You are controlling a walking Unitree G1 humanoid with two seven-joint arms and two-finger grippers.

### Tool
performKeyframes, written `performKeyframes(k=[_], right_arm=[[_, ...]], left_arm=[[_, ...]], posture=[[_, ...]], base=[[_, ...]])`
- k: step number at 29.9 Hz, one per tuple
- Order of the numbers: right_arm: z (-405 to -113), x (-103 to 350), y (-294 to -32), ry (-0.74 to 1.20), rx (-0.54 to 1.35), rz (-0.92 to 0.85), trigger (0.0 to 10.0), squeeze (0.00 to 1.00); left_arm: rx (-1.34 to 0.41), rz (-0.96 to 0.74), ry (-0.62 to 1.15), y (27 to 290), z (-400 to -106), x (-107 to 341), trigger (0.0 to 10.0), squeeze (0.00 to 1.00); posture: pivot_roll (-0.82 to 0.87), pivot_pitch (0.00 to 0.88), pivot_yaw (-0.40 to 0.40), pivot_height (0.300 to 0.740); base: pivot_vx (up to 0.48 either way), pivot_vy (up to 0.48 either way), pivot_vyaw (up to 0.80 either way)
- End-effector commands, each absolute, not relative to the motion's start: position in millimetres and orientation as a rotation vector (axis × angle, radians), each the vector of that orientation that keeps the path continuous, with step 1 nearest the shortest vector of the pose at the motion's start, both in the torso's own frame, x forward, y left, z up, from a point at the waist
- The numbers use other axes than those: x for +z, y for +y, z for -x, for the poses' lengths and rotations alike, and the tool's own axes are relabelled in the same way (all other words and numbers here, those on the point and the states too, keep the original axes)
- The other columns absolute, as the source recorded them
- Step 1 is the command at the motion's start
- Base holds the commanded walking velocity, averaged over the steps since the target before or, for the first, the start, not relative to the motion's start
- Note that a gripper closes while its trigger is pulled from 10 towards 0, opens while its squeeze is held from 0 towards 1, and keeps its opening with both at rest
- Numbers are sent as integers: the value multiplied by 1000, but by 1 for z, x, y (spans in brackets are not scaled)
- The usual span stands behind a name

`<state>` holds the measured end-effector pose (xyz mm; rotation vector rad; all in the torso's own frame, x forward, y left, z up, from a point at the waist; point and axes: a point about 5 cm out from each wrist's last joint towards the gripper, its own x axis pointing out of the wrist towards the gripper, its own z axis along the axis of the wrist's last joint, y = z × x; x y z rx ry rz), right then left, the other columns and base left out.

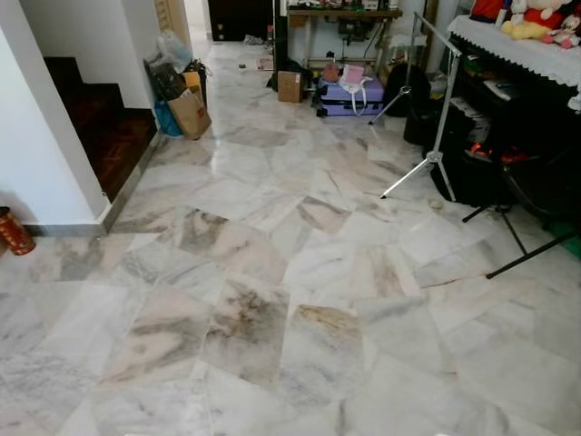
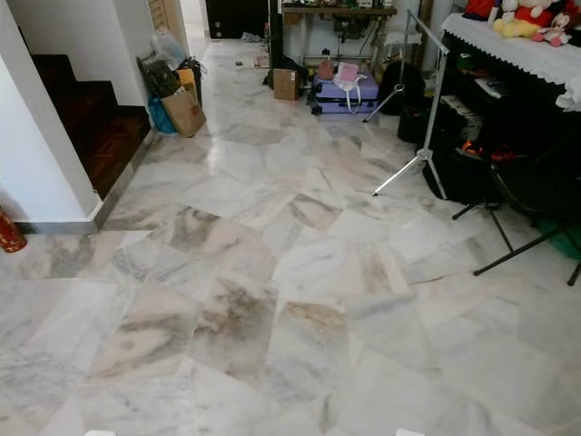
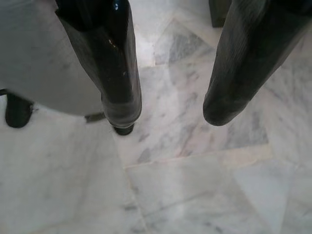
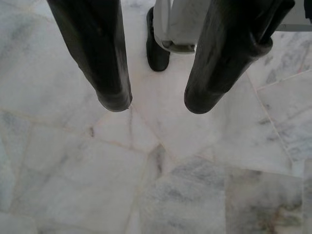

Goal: Move the pillow to the sofa from floor

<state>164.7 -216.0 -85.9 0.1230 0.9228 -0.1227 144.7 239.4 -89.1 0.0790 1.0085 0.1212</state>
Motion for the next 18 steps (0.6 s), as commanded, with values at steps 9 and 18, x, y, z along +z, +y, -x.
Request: performKeyframes(k=[9,18], right_arm=[[-161,-89,-207,917,-91,-122,10000,0],[-153,-89,-213,889,-121,-123,10000,0]], left_arm=[[57,-136,615,251,-170,-58,10000,0],[25,-235,348,268,-150,-25,10000,0]], posture=[[-40,3,29,740],[-54,4,42,740]], base=[[0,0,0],[0,0,0]])
